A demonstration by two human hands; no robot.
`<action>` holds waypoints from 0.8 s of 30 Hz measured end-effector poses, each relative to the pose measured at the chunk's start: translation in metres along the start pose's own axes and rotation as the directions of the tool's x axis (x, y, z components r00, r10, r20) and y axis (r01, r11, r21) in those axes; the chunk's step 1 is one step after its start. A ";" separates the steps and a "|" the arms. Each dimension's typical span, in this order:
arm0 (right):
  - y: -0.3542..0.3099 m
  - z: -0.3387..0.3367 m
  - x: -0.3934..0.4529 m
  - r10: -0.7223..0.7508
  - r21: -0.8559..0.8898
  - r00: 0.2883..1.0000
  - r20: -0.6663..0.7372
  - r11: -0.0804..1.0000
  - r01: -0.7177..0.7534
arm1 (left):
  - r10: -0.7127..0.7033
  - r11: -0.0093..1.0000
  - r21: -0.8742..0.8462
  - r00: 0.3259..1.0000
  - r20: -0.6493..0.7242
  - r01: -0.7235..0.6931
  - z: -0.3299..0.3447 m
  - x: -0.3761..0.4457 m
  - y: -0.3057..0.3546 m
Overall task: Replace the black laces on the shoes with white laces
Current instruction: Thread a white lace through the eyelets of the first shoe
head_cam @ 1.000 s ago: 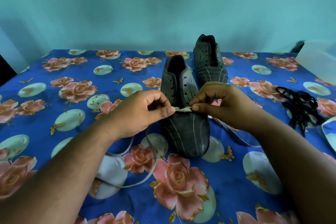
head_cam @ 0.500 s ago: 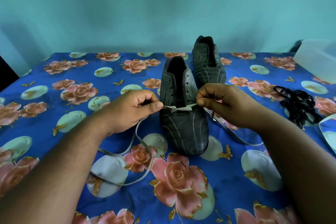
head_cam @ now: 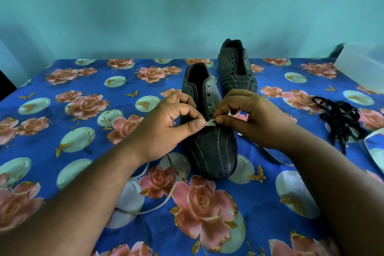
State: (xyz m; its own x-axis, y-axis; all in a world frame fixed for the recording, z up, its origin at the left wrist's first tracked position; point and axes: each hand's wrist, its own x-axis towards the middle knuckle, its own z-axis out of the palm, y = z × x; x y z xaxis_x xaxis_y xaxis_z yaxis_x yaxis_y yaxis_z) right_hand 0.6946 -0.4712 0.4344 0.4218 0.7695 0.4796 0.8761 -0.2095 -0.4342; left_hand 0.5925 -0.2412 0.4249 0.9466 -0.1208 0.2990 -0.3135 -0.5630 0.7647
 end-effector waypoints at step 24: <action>0.008 -0.005 -0.008 0.084 0.003 0.996 0.001 0.996 -0.084 | -0.275 0.931 -0.209 0.952 0.136 0.299 -0.016 -0.005 -0.007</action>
State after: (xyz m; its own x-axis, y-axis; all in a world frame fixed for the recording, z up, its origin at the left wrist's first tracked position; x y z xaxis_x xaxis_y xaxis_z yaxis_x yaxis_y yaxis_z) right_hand 0.6997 -0.4820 0.4316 0.4939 0.7498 0.4402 0.8368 -0.2722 -0.4751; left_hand 0.5892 -0.2239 0.4272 0.9975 -0.0712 -0.0030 -0.0250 -0.3897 0.9206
